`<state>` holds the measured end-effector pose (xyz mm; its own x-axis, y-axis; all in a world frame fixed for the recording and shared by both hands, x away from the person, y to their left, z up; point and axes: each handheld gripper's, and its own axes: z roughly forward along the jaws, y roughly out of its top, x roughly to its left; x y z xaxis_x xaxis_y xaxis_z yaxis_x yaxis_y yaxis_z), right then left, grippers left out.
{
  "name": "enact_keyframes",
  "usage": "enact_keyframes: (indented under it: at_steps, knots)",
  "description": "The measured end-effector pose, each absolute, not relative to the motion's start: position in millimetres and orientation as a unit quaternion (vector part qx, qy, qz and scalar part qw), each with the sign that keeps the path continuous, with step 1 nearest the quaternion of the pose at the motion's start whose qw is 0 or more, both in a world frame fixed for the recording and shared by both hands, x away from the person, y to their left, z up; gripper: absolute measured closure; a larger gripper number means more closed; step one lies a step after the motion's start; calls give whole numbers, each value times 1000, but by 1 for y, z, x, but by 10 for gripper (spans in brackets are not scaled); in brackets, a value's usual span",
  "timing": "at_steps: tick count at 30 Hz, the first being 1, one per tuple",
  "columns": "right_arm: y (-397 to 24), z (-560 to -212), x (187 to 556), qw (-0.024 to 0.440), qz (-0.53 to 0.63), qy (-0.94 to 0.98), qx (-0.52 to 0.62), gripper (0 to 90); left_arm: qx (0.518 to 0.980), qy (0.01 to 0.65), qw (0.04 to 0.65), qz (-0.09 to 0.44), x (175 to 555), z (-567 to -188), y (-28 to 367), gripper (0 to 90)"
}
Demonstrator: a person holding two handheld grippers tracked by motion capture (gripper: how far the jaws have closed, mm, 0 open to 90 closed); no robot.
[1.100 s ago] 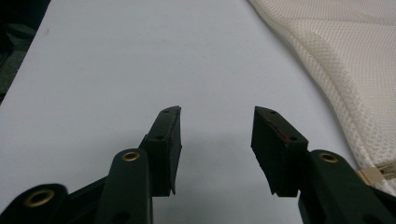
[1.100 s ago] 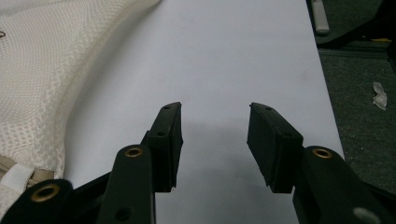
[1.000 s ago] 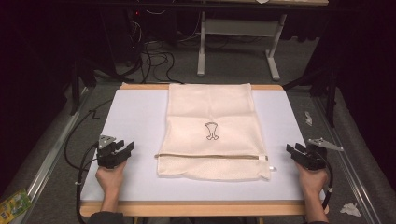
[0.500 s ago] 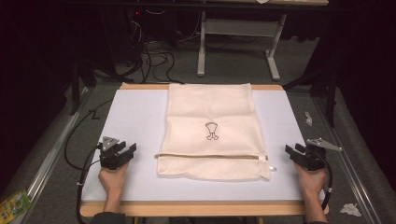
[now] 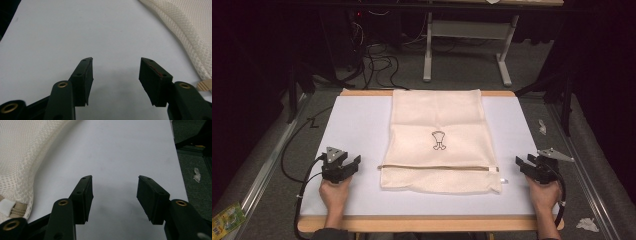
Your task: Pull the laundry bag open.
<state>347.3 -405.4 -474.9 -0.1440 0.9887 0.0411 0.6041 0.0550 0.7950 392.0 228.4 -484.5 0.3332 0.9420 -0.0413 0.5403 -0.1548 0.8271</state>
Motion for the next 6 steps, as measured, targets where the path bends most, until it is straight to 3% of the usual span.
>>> enact_keyframes:
  at_steps: [6]
  knots:
    - [-406,-475,348,275,350,672,592,464,716,518,393,253,392,-484,229,440]
